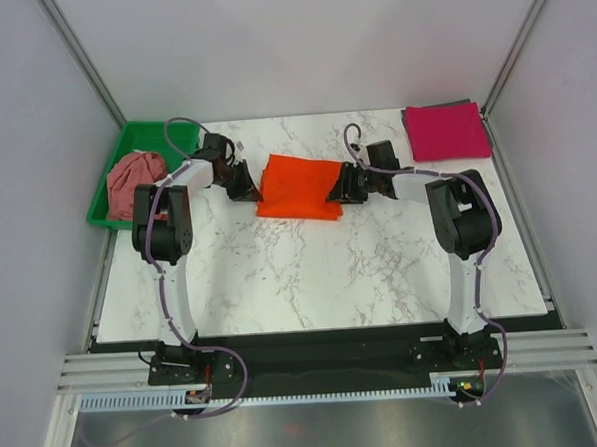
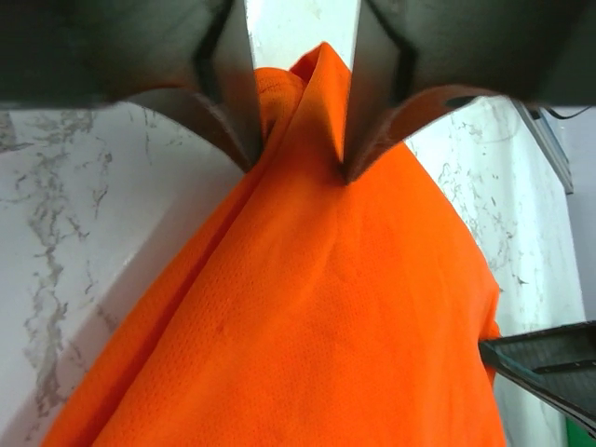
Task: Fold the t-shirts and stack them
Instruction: Fold the tshirt
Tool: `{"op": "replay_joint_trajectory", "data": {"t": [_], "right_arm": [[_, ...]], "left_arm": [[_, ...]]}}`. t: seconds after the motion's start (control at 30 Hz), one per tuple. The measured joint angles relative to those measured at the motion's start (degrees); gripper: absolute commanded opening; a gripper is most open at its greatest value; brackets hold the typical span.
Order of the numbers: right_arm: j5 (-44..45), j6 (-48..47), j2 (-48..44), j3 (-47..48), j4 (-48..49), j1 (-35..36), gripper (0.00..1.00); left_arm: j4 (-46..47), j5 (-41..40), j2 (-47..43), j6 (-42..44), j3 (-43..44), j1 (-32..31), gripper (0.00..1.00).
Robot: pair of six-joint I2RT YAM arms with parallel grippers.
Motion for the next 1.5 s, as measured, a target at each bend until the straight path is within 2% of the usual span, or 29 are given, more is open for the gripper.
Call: {"op": "replay_joint_trajectory", "data": {"t": [0.17,0.2,0.27,0.33,0.43,0.5,0.7,0.9,1.13,1.2,1.3,1.33,1.37,1.5], "right_arm": [[-0.9,4.0,-0.3,-2.7,4.2,0.0,0.37],[-0.8,4.7,-1.0,-3.8,4.4,0.0,0.39],[-0.5,5.9,-3.8,-7.3,4.5,0.0,0.45],[-0.5,6.4,-7.4,-10.8,3.7,0.1,0.53],[-0.3,5.5,-12.2,-13.2,1.8,0.1,0.6],[-0.1,4.0,-13.6,-12.8,0.5,0.1,0.62],[-0.2,-0.3,-11.8,-8.8,-3.1,-1.2,0.65],[-1.2,-3.3,-4.8,-1.6,-5.3,-3.5,0.65],[-3.0,-4.5,-4.2,-3.2,-5.4,-3.5,0.65],[-4.5,-3.8,-4.3,-5.7,-3.4,-3.5,0.65],[-5.9,-2.0,-4.6,-7.6,0.1,-3.5,0.64],[-6.1,-1.4,-4.5,-7.9,1.0,-3.5,0.63],[-6.1,-0.9,-4.5,-8.2,2.0,-3.5,0.62],[-5.9,1.0,-4.3,-9.6,5.6,-3.3,0.59]], "left_arm": [[1.5,2.8,-1.3,-1.7,-3.5,0.0,0.03],[1.7,3.2,-2.2,-2.1,-5.0,0.0,0.07],[2.1,3.9,-5.0,-2.6,-9.3,0.0,0.23],[1.3,3.9,-8.5,-3.0,-14.0,-0.1,0.42],[-0.8,3.9,-12.8,-3.2,-17.8,0.0,0.53],[-1.4,3.9,-15.2,-3.2,-17.8,0.3,0.57],[-1.3,4.6,-14.6,0.8,-8.2,1.7,0.57],[0.1,6.4,-6.4,5.4,0.7,1.9,0.57],[-0.9,7.7,3.3,9.9,7.1,1.9,0.59],[-1.2,8.8,4.8,10.4,9.5,1.8,0.57],[-1.2,10.4,6.9,10.6,13.8,1.6,0.28],[-1.1,10.9,7.4,10.6,15.1,1.4,0.09],[-1.0,11.4,7.6,10.4,16.1,1.1,0.02],[-0.4,10.9,7.2,10.4,16.9,-0.7,0.02]]}}
